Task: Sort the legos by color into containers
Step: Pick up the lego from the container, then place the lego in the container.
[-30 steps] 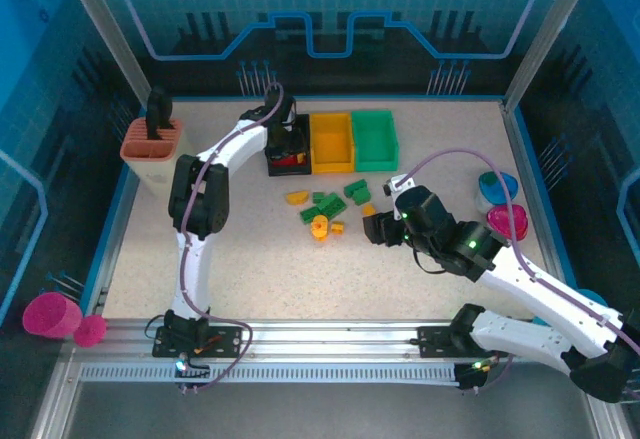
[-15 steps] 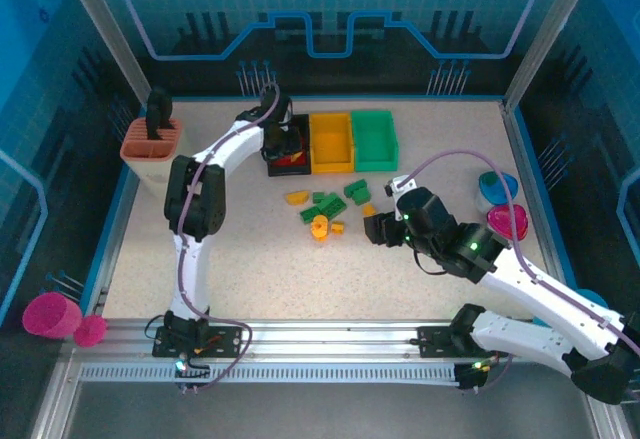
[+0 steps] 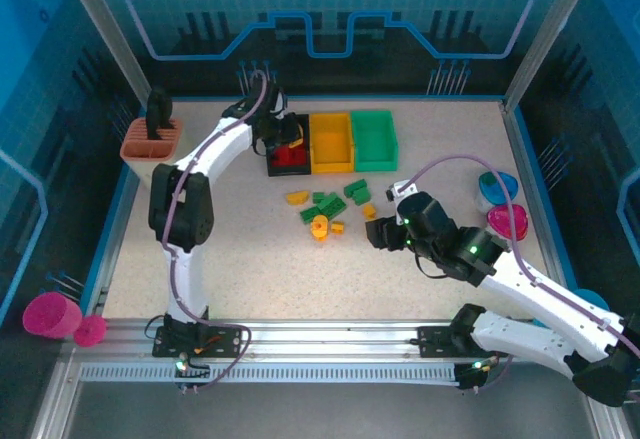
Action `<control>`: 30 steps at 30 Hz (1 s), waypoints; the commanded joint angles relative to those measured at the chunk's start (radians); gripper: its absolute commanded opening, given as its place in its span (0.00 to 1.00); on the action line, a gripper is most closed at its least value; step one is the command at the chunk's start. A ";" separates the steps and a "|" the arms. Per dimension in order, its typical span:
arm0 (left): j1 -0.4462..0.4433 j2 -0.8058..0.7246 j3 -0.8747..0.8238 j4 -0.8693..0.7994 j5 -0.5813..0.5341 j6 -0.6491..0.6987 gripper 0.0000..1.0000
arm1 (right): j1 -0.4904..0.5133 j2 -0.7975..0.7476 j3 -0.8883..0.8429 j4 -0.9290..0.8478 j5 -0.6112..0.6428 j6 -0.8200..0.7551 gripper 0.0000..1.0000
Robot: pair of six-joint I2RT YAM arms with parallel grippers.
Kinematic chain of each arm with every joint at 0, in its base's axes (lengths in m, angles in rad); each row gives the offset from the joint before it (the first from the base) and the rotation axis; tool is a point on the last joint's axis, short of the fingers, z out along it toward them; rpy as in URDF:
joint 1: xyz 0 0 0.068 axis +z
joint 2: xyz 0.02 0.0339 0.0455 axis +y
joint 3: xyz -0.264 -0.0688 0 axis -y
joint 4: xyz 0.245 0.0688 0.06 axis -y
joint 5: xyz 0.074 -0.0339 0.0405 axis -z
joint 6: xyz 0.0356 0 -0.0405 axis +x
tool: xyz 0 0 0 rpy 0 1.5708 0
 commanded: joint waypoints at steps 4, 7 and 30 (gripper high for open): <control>-0.027 -0.022 0.025 0.060 0.112 -0.049 0.08 | -0.012 -0.024 -0.017 0.018 0.002 0.019 0.69; -0.061 0.019 0.077 0.046 0.118 -0.047 0.08 | -0.012 -0.029 -0.018 0.020 0.002 0.020 0.69; -0.125 0.170 0.227 0.002 0.136 -0.057 0.36 | -0.011 -0.105 -0.057 -0.019 0.005 0.039 0.70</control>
